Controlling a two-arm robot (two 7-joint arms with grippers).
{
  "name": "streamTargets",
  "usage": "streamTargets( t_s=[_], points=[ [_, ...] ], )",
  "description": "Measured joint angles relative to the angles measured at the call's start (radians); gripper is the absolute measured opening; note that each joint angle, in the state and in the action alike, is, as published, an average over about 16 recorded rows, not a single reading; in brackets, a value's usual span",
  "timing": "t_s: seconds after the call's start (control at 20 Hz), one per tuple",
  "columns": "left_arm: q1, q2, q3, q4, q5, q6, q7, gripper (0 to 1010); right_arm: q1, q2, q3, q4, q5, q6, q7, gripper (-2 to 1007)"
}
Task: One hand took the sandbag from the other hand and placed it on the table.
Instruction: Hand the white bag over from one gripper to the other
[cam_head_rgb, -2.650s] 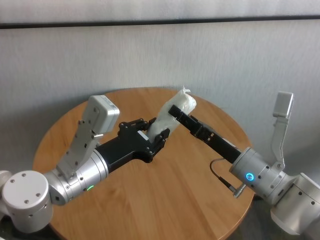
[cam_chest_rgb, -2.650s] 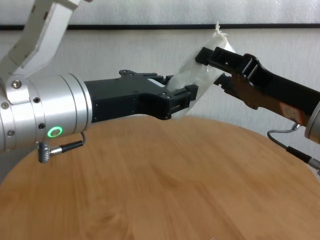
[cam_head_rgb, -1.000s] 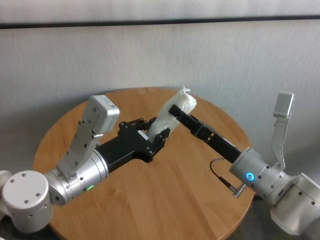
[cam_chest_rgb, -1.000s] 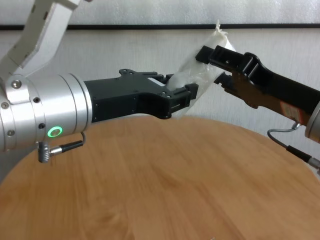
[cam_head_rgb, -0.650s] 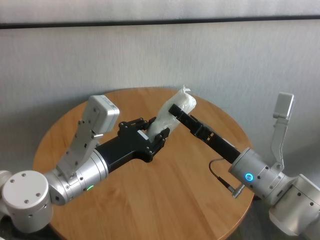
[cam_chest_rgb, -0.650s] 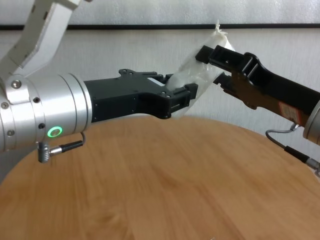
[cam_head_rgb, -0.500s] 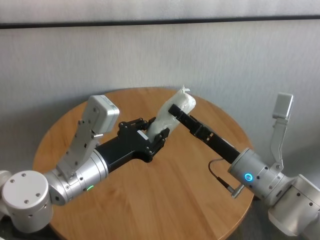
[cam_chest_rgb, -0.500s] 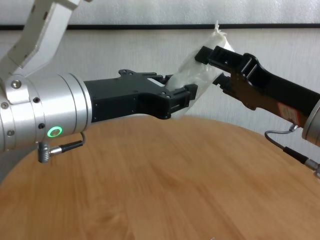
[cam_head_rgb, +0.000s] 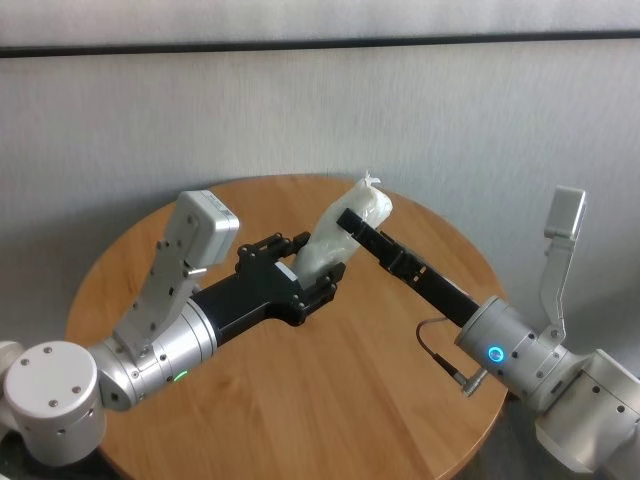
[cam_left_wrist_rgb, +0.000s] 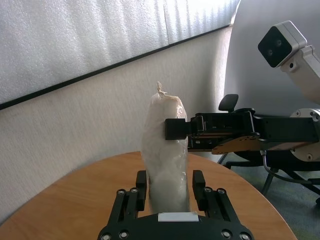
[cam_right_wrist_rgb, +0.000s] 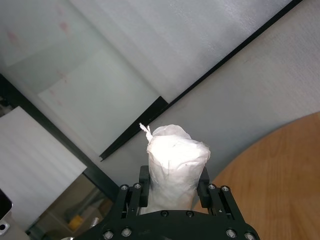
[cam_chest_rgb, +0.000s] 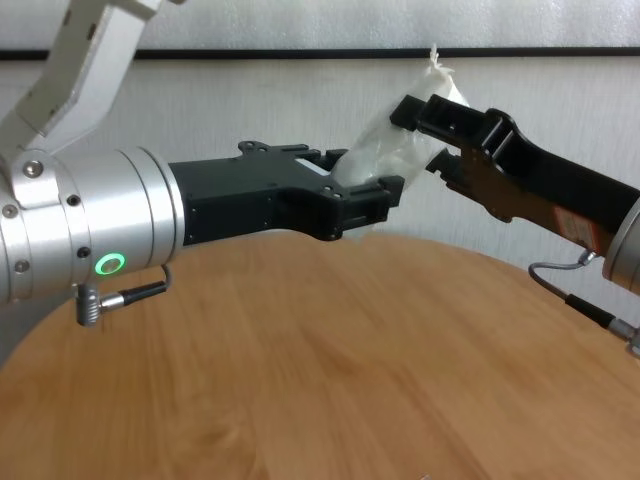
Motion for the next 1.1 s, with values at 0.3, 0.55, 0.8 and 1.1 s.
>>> streamTargets(
  t_s=[0.3, 0.55, 0.8, 1.1],
  points=[
    [0.0, 0.0, 0.0, 0.0, 0.0, 0.0, 0.0, 763, 0.002, 0.006, -0.007, -0.001, 0.009, -0.012, -0.008, 542],
    [0.0, 0.0, 0.0, 0.0, 0.0, 0.0, 0.0, 899, 0.003, 0.01, -0.011, -0.001, 0.013, -0.022, -0.01, 542],
    [0.0, 0.0, 0.0, 0.0, 0.0, 0.0, 0.0, 977, 0.003, 0.011, -0.013, -0.002, 0.015, -0.03, -0.009, 542],
    [0.0, 0.0, 0.0, 0.0, 0.0, 0.003, 0.0, 1002, 0.003, 0.012, -0.014, -0.002, 0.015, -0.036, -0.01, 542]
  ],
)
